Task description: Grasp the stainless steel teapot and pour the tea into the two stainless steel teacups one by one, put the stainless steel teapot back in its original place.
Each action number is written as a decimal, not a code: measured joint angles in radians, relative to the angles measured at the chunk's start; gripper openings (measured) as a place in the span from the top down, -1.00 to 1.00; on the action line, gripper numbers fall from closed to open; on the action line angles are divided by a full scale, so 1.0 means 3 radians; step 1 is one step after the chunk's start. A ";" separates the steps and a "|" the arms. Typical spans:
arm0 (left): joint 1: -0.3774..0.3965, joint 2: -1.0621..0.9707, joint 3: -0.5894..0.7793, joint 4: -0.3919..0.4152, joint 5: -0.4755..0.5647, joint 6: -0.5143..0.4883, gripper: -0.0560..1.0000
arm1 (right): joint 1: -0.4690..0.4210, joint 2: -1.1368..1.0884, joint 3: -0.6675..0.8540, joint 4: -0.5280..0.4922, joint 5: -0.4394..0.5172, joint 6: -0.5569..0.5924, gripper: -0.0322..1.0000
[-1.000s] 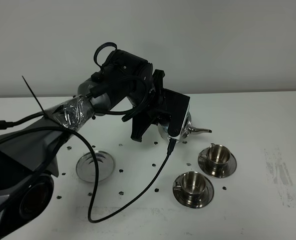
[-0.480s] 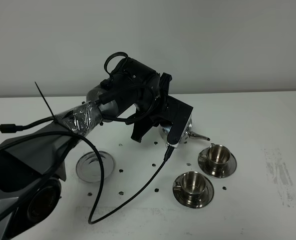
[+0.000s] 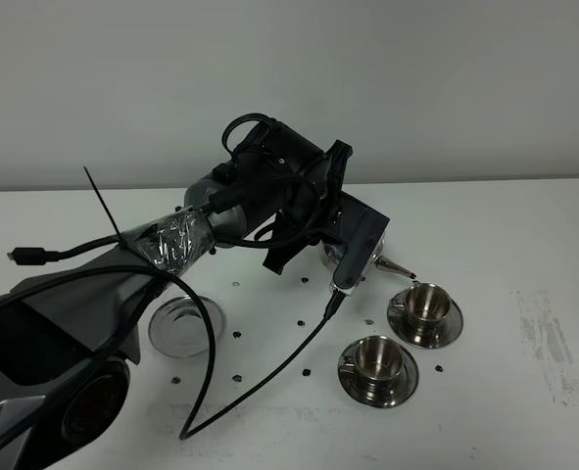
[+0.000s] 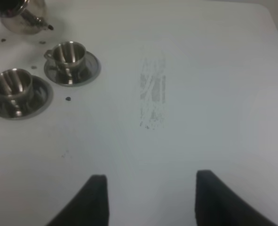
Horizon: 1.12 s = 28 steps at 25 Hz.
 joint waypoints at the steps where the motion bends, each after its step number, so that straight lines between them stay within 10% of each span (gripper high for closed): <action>1: -0.0005 0.0000 0.0000 0.0008 -0.0007 0.0017 0.42 | 0.0000 0.0000 0.0000 0.0000 0.0000 0.0000 0.09; 28: -0.0166 0.0001 0.0000 0.0604 -0.0267 0.0050 0.42 | 0.0000 0.0000 0.0000 0.0000 0.0000 0.0000 0.09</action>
